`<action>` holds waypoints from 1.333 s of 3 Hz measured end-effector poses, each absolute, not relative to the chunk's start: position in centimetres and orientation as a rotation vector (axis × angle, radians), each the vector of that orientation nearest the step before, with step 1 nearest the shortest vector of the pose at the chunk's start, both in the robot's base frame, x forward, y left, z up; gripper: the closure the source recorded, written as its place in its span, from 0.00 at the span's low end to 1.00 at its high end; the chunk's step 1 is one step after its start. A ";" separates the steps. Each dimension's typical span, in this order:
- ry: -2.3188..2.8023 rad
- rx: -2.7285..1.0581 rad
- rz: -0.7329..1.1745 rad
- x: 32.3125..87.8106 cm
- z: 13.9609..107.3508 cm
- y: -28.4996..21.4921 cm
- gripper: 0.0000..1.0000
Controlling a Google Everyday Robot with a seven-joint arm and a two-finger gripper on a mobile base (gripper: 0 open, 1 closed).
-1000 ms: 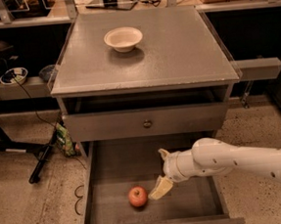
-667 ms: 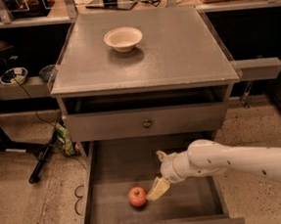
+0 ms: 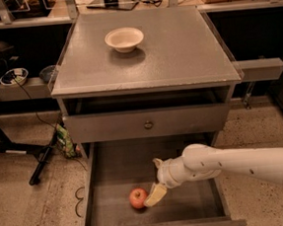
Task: Pick apple from middle drawer and place on counter
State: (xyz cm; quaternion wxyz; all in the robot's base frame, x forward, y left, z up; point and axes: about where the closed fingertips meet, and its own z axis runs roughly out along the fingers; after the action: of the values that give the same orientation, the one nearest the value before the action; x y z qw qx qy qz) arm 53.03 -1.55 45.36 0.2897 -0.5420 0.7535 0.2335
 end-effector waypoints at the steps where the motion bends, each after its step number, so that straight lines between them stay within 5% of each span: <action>1: 2.008 -1.443 0.624 52.9 45.3 -1.4 0.00; 4: 1.969 -1.319 0.822 51.6 39.5 0.9 0.00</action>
Offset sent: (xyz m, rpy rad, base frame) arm -0.0138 -0.0070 -0.0416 0.0893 -0.0189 -0.0782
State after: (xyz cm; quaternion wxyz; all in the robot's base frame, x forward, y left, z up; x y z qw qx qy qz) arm 51.61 0.89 39.50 0.3111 -0.4996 0.7460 0.3116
